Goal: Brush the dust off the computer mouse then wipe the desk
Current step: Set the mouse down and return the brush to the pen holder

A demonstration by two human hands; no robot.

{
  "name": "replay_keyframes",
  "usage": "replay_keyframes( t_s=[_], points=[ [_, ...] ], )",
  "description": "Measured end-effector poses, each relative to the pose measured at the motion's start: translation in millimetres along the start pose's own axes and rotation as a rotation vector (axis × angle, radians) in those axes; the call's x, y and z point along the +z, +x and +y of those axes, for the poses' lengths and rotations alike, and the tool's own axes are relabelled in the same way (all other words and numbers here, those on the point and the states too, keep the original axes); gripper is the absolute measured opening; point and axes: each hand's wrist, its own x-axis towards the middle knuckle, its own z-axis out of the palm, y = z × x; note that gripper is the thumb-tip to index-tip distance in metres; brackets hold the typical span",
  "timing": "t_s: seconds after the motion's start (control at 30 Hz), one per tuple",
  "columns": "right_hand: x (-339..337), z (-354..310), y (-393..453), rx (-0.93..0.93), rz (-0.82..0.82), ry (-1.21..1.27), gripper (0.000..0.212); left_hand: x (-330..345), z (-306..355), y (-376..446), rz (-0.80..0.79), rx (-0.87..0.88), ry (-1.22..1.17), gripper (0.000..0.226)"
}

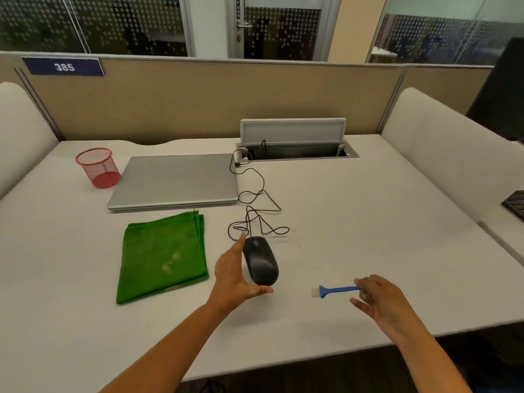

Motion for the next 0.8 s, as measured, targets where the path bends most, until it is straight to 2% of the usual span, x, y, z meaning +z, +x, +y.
replay_keyframes(
  t_s=[0.27,0.43,0.8],
  points=[
    [22,-4,21,0.028,0.025,0.087,0.026,13,-23,37,-0.081,-0.020,0.026,0.126],
    [29,-6,33,0.031,0.069,0.181,0.020,18,-38,51,-0.108,-0.039,0.124,0.132],
    [48,-9,53,0.115,0.162,0.408,0.013,15,-42,56,-0.170,-0.003,0.169,0.126]
  ],
)
